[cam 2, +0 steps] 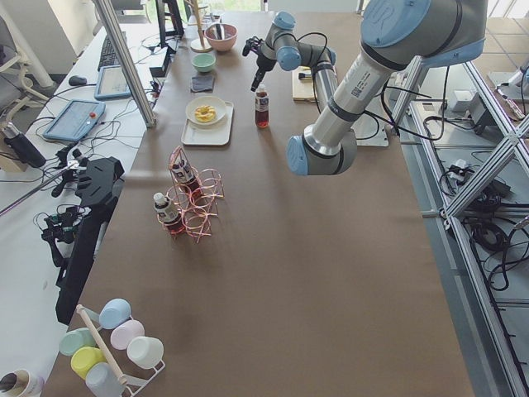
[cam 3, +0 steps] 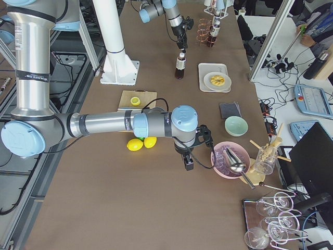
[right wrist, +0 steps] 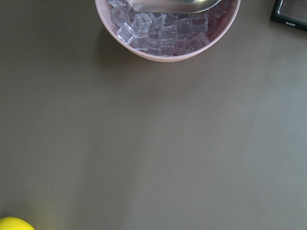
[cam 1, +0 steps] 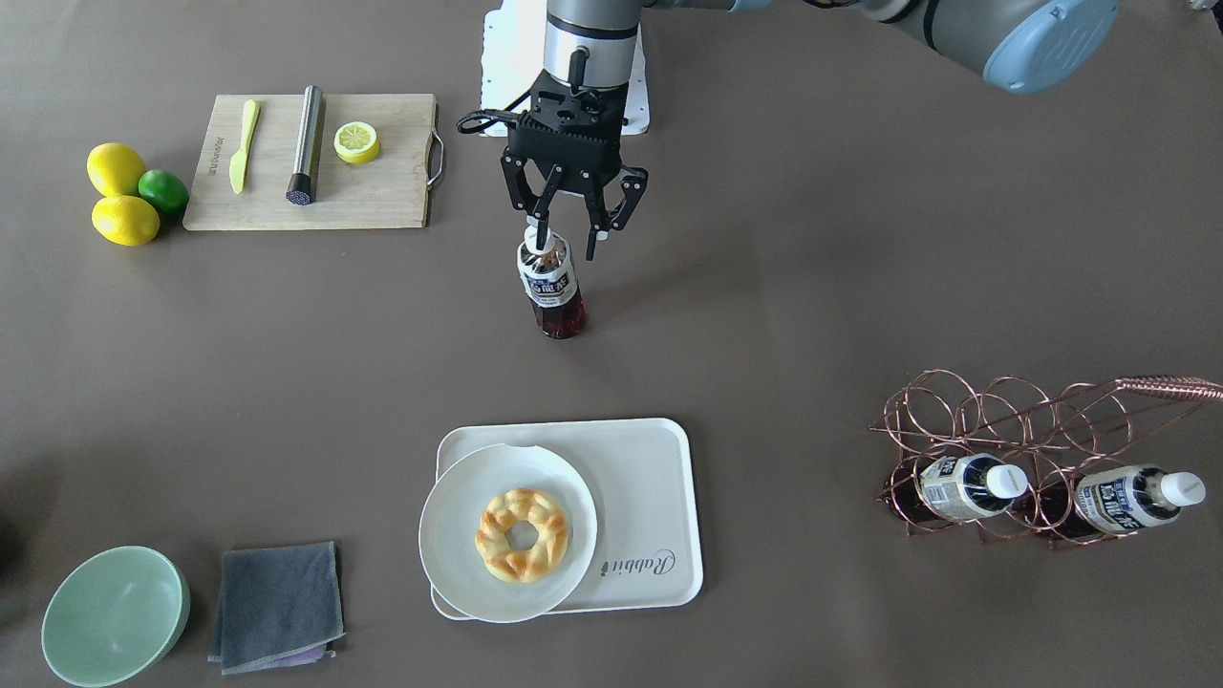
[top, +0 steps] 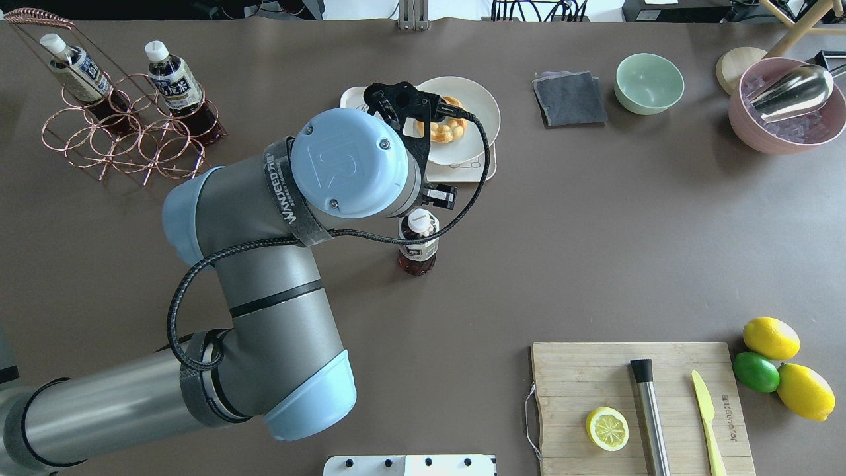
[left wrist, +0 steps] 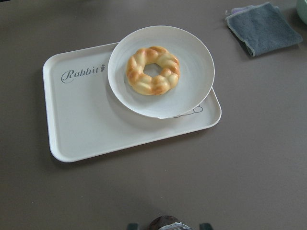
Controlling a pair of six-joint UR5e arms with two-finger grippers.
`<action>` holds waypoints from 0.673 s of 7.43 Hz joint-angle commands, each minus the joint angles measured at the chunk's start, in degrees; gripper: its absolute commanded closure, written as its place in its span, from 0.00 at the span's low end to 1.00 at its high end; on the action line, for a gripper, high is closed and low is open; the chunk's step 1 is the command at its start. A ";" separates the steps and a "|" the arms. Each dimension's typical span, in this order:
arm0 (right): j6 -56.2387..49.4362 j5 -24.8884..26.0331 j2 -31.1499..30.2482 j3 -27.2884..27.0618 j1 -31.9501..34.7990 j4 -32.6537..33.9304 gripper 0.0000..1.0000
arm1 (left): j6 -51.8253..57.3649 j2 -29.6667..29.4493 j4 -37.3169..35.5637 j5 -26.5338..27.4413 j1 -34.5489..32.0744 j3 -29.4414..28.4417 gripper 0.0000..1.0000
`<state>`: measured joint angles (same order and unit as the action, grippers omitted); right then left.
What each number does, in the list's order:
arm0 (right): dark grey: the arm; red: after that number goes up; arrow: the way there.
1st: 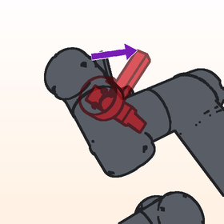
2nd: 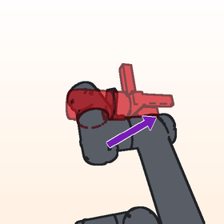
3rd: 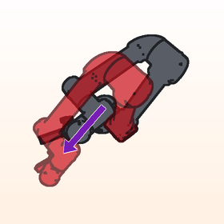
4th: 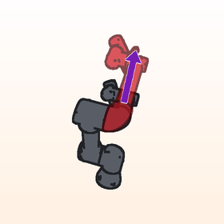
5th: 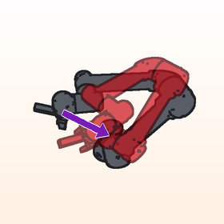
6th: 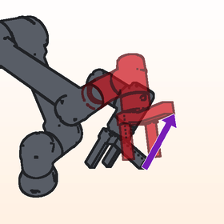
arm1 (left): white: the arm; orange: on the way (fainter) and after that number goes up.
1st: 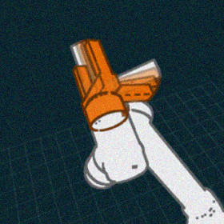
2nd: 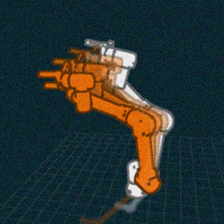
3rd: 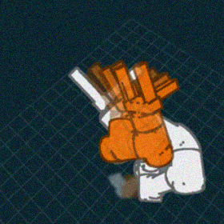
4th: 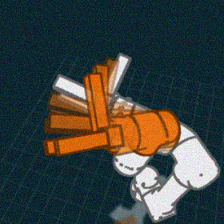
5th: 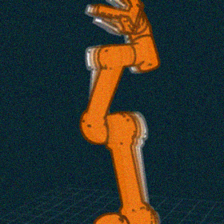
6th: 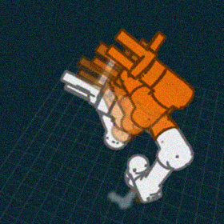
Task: Place tea on tray
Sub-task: 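Lower the bottle onto the table near the tray and open the left gripper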
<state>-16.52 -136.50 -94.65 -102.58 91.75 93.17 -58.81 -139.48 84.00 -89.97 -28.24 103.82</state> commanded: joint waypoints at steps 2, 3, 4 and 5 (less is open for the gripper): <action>16.07 -1.32 5.60 -5.31 -5.93 0.00 0.00 | 1.49 0.08 -4.96 -5.17 -5.13 4.88 0.05; 27.74 -0.79 7.88 -9.09 -10.84 0.00 0.00 | 3.68 0.95 -8.03 -7.39 -7.51 7.68 0.05; 40.56 -0.27 11.38 -11.56 -16.98 0.00 0.00 | 7.96 4.44 -9.02 -10.28 -10.23 11.36 0.05; 50.96 3.05 15.68 -12.11 -23.48 0.00 0.00 | 12.09 9.35 -8.94 -15.53 -15.48 14.01 0.04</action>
<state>14.61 -136.99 -85.58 -111.80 79.02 93.16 -53.37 -136.80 76.31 -98.23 -36.60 112.68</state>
